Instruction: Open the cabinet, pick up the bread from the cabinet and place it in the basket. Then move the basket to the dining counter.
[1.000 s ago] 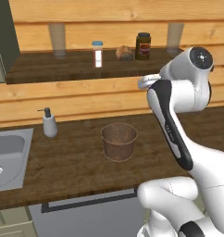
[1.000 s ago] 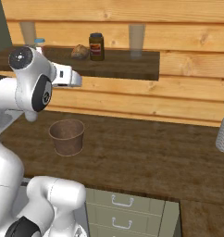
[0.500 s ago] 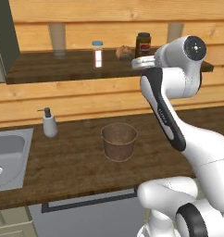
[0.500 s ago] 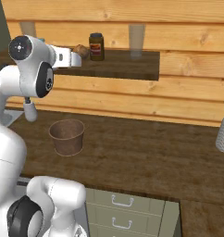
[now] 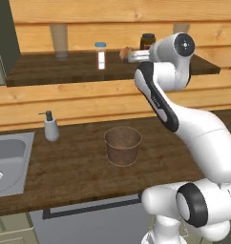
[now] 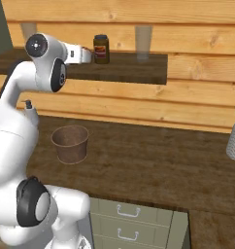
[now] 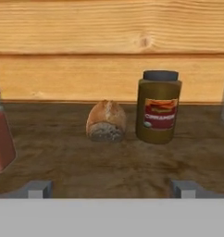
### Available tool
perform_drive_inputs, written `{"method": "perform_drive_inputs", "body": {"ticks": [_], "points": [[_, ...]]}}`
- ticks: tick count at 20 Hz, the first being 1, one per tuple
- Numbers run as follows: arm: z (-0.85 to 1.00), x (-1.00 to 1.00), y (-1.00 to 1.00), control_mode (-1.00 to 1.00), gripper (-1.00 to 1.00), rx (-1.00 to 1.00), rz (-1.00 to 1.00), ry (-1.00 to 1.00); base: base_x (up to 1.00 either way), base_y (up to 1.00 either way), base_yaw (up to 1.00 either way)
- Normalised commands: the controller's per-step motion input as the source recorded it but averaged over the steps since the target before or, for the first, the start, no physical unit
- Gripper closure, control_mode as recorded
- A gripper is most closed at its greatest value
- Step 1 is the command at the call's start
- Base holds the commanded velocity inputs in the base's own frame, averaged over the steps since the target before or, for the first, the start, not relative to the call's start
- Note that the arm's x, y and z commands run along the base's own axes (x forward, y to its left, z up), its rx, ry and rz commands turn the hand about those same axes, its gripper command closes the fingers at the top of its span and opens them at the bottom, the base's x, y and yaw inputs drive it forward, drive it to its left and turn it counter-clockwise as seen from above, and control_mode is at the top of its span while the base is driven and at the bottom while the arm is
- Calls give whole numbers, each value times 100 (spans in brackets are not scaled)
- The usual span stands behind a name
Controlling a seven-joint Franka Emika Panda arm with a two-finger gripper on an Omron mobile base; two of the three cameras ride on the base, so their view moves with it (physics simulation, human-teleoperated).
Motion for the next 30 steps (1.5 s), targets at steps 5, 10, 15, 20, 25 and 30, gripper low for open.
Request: {"method": "perform_drive_inputs", "body": {"ticks": [5, 10, 15, 20, 25, 30], "points": [[11, 39, 6, -100, -100, 0, 0, 5, 0, 0, 0], [1, 30, 2, -100, -100, 0, 3, 7, 0, 0, 0], [0, 10, 15, -100, -100, 0, 0, 3, 0, 0, 0], [0, 8, 21, -100, -100, 0, -1, 1, 0, 0, 0], [0, 25, 2, -100, -100, 0, 0, 6, 0, 0, 0], [0, 29, 0, -100, -100, 0, 0, 6, 0, 0, 0]]}}
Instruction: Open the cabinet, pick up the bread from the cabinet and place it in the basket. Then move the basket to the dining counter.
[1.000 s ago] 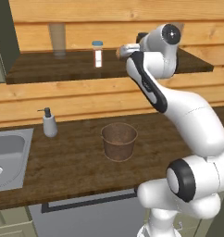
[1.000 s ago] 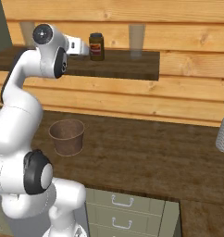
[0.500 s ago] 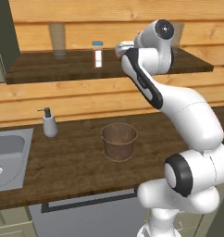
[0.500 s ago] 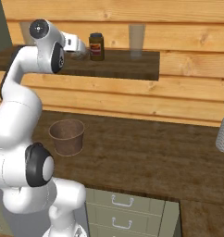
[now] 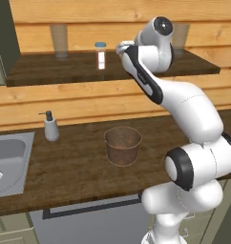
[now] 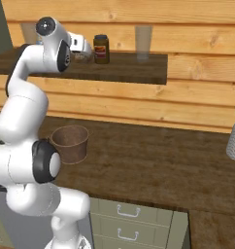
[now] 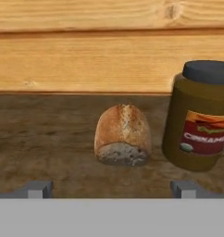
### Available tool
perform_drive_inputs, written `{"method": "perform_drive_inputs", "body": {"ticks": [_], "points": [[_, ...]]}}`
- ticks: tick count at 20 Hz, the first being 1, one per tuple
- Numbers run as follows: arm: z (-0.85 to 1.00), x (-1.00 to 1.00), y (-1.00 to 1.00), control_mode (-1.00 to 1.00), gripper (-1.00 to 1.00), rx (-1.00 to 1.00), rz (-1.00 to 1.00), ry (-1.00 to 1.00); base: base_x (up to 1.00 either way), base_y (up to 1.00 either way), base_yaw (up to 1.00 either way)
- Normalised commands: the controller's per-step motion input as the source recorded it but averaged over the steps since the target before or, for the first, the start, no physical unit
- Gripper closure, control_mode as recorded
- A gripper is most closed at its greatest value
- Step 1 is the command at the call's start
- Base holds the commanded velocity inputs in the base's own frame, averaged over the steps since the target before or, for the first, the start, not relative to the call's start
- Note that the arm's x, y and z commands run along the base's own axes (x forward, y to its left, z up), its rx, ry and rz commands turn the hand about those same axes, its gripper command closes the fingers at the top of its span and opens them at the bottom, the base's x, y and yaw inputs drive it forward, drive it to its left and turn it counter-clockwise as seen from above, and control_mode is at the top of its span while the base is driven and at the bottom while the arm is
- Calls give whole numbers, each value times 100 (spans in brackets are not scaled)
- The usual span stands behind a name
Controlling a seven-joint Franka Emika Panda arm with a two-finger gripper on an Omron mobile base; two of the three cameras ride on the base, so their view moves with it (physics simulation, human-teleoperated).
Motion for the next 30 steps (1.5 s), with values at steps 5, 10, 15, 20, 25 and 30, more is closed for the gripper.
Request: {"method": "perform_drive_inputs", "body": {"ticks": [5, 10, 15, 20, 25, 30], "points": [[-2, 36, 0, -100, -100, 0, 0, 4, 0, 0, 0], [-10, 35, 0, -100, -100, 0, 0, 0, 0, 0, 0], [-18, 32, 0, -100, -100, 0, 0, 0, 0, 0, 0], [-17, 32, 0, -100, -100, 0, 0, 0, 0, 0, 0], [-9, 40, 0, -100, -100, 0, 0, 3, 0, 0, 0], [-7, 38, 0, -100, -100, 0, 0, 2, 0, 0, 0]]}}
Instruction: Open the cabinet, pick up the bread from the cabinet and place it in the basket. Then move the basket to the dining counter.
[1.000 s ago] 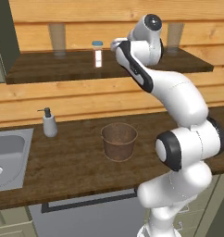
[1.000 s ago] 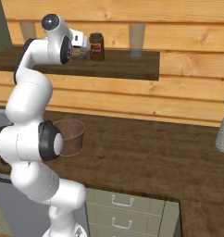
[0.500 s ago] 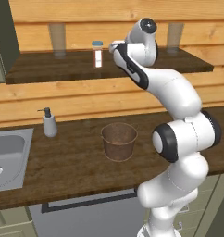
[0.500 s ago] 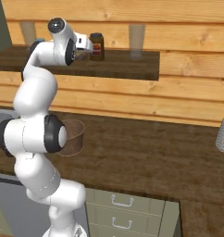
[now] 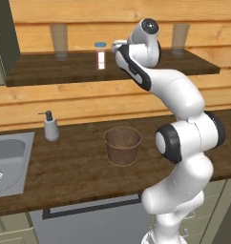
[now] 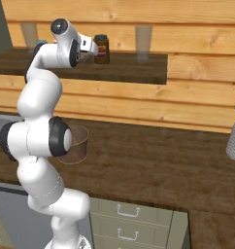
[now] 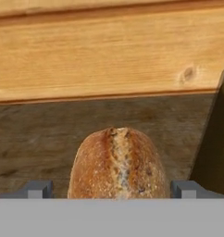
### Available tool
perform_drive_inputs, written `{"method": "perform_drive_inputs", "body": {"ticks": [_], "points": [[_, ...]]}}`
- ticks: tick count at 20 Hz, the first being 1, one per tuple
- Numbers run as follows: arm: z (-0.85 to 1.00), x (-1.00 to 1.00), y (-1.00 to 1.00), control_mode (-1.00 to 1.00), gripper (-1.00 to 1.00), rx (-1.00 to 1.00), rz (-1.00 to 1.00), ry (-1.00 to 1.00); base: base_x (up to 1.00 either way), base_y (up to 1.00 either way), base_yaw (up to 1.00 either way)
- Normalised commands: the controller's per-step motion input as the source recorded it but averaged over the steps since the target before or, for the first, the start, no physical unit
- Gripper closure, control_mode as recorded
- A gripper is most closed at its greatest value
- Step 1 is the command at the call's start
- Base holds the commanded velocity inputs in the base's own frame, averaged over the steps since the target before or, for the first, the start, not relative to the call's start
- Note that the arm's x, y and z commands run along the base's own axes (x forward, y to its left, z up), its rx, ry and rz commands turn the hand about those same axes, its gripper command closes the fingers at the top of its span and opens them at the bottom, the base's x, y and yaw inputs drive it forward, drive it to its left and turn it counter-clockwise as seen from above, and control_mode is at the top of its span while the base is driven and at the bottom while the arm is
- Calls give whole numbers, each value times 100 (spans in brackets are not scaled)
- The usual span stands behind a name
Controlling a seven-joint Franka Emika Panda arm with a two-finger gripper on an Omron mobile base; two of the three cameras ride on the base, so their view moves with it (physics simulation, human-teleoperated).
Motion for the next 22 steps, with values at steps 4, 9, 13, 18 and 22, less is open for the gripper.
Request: {"method": "perform_drive_inputs", "body": {"ticks": [4, 9, 13, 18, 22], "points": [[-12, 30, 0, -100, -100, 0, 0, 0, 0, 0, 0], [-26, 24, 0, -100, -100, -2, 0, 0, 0, 0, 0], [-64, 40, 9, -100, -100, -5, 0, 4, 0, 0, 0], [-80, 49, 15, -100, -100, -3, 0, 13, 0, 0, 0], [-99, 39, 20, -100, 100, -4, 0, 6, 0, 0, 0]]}}
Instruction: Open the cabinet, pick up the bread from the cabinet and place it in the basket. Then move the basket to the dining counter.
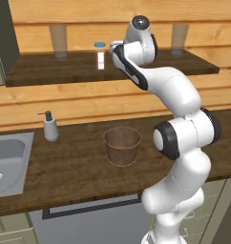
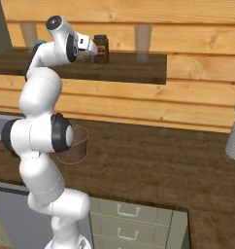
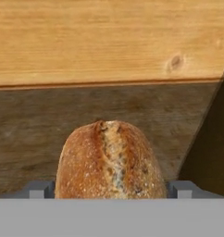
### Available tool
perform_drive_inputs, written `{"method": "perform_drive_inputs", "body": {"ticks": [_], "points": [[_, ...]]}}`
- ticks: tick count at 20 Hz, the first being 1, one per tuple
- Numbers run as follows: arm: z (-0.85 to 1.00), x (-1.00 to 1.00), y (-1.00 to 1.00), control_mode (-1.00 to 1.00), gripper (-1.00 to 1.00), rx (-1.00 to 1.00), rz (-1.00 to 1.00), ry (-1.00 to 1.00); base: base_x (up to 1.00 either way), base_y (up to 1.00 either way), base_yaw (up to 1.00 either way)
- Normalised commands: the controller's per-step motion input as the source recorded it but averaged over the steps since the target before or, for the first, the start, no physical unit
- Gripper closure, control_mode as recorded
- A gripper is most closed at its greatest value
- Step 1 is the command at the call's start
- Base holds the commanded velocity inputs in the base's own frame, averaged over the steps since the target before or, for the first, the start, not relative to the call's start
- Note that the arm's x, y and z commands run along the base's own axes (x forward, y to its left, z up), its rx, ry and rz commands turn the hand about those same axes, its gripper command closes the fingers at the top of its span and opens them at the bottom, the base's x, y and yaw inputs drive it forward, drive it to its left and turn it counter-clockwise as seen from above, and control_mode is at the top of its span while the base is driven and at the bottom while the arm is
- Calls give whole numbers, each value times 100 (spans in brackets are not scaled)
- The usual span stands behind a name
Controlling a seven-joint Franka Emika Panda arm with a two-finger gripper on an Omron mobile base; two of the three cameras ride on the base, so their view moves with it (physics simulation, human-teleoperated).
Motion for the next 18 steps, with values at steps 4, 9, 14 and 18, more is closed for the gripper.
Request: {"method": "perform_drive_inputs", "body": {"ticks": [4, 9, 14, 18], "points": [[-100, 23, 13, -100, 100, -1, 1, 4, 0, 0, 0], [-94, 4, 0, -100, 100, 0, 6, 0, 0, 0, 0], [-1, -46, 8, -100, 100, 0, 1, 0, 0, 0, 0], [39, -89, 24, -100, 100, 0, 0, 0, 0, 0, 0]]}}
